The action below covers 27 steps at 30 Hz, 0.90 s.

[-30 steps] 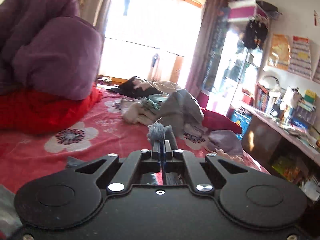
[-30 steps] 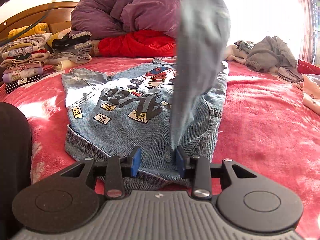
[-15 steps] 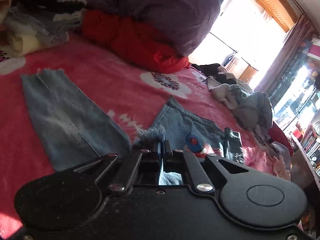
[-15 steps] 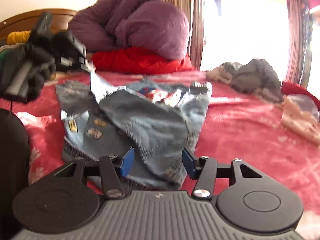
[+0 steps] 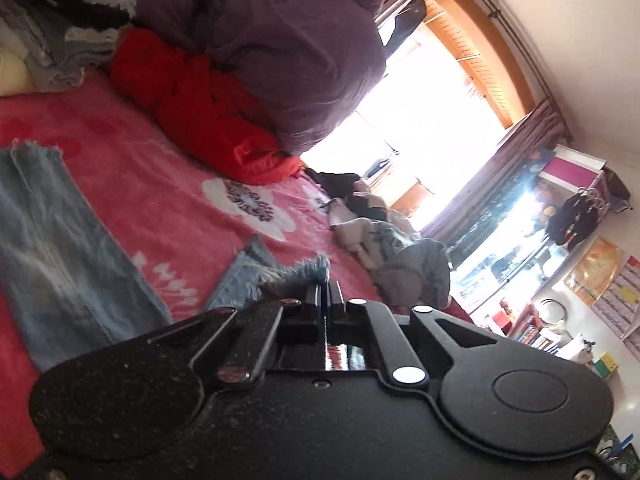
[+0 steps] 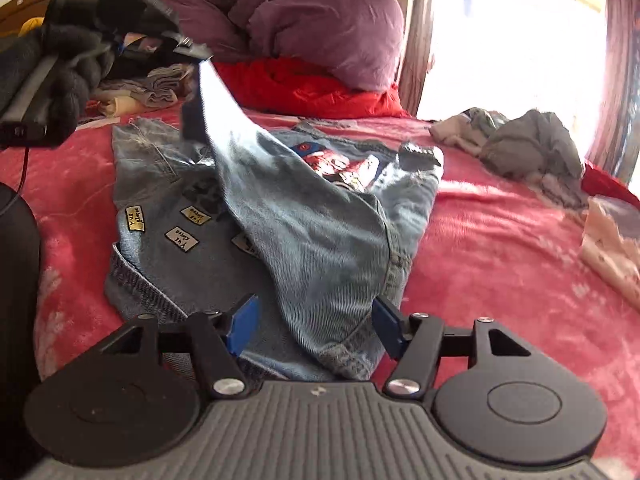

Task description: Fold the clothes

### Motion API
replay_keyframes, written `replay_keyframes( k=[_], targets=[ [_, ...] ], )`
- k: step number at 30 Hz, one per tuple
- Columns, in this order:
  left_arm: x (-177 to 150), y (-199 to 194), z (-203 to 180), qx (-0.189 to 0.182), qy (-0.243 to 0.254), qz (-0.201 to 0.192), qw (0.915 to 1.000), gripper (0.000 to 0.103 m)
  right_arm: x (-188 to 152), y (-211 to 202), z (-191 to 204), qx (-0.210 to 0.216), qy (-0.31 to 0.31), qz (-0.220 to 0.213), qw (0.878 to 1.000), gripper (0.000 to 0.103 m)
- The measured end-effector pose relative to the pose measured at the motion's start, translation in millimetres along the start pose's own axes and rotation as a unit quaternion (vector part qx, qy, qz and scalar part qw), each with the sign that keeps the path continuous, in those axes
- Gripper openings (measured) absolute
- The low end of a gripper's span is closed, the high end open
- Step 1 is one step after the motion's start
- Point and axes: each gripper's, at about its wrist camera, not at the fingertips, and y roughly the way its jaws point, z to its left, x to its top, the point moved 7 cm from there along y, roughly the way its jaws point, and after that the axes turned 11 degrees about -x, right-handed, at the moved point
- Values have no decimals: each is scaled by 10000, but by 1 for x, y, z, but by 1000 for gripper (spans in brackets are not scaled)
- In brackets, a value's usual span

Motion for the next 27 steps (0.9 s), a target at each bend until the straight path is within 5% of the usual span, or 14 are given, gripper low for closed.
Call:
replay_keyframes(
  k=[5,8,13,21,27],
  targets=[
    [-3,21,-43,-525,137,105,9985,1,0,7,19,-15,-638,-183,9978,59],
    [-6,32,-65,-703,239,137,9971,1,-2,12,22,-189,-882,-154,9958,45],
    [-6,52,-84,-840,296,169,9959,1,-3,5,17,-236,-808,-195,9963,46],
    [-4,81,-96,-1050,226,194,9940,1,5,-27,-18,-109,-412,-573,9974,61],
    [-13,97,-96,-1126,146,364,9929,1,3,-7,4,44,-442,-493,9978,60]
  ],
)
